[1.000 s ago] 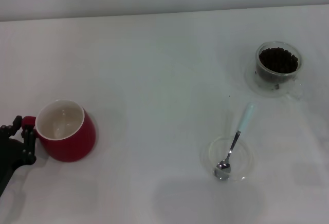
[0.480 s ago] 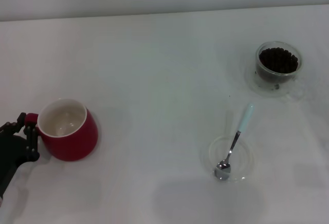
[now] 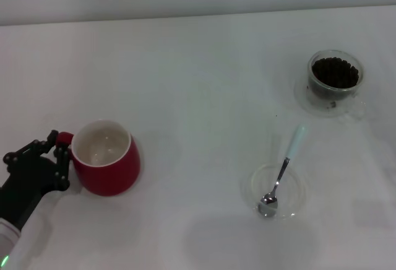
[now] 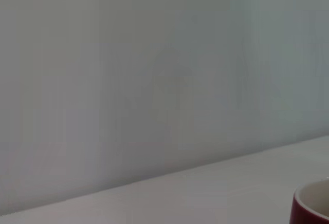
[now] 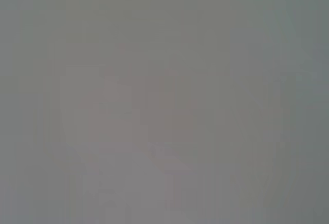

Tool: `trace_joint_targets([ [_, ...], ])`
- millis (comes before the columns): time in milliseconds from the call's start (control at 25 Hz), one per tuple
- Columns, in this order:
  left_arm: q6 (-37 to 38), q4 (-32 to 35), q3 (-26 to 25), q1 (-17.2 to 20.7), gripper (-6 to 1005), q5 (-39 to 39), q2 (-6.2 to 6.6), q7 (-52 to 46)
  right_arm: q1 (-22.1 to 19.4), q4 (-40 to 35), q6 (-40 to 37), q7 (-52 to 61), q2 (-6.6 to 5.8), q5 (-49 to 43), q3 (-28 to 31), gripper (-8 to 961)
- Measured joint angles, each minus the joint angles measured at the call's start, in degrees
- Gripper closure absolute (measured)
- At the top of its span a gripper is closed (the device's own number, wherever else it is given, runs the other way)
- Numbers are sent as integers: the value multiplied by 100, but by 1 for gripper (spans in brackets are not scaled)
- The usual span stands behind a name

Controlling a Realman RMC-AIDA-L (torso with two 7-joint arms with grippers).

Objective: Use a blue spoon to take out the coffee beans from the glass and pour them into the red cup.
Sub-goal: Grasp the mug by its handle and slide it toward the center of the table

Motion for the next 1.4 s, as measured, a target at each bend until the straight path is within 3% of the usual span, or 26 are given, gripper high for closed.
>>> trace_joint_targets([
  [640, -486, 208, 0, -664, 867, 729, -12, 30, -7, -1, 134, 43, 0, 0, 0, 93],
  [1400, -995, 666, 0, -1159, 868, 1054, -14, 484, 48, -46, 192, 53, 0, 0, 0, 94],
])
